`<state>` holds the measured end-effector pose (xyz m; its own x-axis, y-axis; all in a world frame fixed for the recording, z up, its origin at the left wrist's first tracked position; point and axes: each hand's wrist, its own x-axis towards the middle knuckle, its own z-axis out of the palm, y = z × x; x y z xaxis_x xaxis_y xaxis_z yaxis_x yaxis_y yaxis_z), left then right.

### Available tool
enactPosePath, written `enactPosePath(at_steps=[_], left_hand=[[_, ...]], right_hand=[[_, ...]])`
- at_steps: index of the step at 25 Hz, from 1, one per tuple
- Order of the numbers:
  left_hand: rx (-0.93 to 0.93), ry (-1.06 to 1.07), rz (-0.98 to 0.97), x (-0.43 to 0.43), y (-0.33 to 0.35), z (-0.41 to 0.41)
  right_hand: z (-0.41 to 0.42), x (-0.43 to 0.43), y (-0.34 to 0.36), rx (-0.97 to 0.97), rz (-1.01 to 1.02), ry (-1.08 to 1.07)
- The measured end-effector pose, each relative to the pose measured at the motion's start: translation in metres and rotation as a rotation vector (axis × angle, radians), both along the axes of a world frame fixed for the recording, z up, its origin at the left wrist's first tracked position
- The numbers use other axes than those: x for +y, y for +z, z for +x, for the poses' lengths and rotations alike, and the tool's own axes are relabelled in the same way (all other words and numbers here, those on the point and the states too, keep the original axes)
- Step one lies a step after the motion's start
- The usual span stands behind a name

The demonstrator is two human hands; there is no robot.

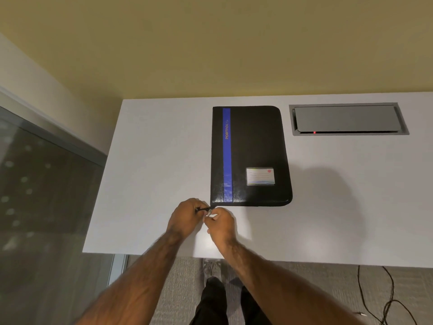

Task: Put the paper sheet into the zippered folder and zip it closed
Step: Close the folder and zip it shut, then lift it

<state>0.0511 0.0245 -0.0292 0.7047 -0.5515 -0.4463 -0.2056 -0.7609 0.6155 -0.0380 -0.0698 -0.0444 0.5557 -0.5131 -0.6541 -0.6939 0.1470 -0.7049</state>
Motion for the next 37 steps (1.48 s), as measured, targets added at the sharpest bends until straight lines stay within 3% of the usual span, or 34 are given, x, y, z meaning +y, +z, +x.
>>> enactPosePath(at_steps=[4,7,9,14,20,37], left_hand=[[0.023,-0.005,-0.050,0.003,-0.005,0.003],[0.048,-0.017,-0.055,0.004,-0.006,0.006],[0.026,-0.014,-0.006,0.006,-0.006,0.008],[-0.113,-0.075,0.147,0.007,-0.005,0.006],[-0.167,-0.096,0.191,0.004,-0.005,0.011],[-0.170,-0.122,0.210,0.010,-0.019,0.022]], right_hand=[[0.010,0.000,-0.010,0.068,0.122,-0.178],[0.010,-0.004,-0.013,0.068,0.129,-0.171],[0.008,-0.005,-0.014,0.085,0.012,-0.066],[0.001,-0.007,-0.014,0.170,-0.558,0.360],[-0.010,-0.017,-0.019,0.162,-0.754,0.482],[-0.059,-0.084,-0.028,0.306,-0.801,0.308]])
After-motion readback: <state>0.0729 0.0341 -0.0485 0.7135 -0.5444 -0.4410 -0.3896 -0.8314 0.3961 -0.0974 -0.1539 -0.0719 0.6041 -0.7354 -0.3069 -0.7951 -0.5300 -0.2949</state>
